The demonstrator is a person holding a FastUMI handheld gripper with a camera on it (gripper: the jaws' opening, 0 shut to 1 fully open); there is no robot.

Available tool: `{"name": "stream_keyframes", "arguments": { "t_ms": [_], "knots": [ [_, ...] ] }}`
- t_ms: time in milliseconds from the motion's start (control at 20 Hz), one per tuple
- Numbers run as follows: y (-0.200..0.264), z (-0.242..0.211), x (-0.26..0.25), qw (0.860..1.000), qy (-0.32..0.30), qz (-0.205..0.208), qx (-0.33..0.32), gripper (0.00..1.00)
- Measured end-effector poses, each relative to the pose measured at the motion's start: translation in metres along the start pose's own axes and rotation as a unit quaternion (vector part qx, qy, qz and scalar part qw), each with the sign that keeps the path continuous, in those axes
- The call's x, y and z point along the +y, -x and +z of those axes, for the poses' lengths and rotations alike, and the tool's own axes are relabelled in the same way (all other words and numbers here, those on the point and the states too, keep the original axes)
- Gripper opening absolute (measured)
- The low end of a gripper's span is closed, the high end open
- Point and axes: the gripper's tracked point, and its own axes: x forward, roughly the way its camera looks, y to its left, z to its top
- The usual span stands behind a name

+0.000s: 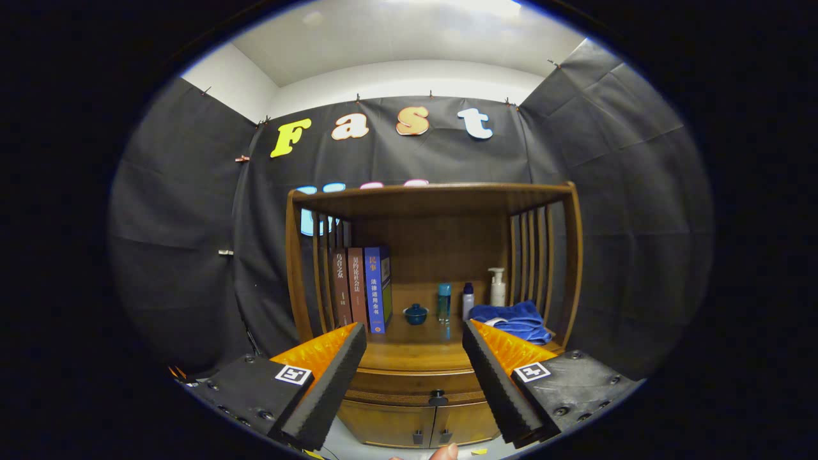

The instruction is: Pull open the drawer, take out the items inside it, and place them on the countertop above the cabinet.

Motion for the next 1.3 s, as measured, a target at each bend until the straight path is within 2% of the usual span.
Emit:
{"name": "stream_keyframes", "arguments": {
  "t_ms": [450,750,950,1100,1150,1300],
  "knots": [
    [-0.067,-0.16,-0.033,0.997,0.018,-0.026,0.069,1.0],
    [-0.098,-0.236,-0.047,0.995,0.019,-0.033,0.097,0.99],
    [-0.111,-0.27,-0.054,0.99,0.025,-0.049,0.132,0.75],
    [-0.11,-0.268,-0.06,0.99,0.01,-0.057,0.132,0.52],
    [-0.114,-0.271,-0.059,0.99,0.003,-0.055,0.129,0.52],
    [-0.109,-0.269,-0.062,0.989,0.033,-0.058,0.13,0.35]
  ]
}}
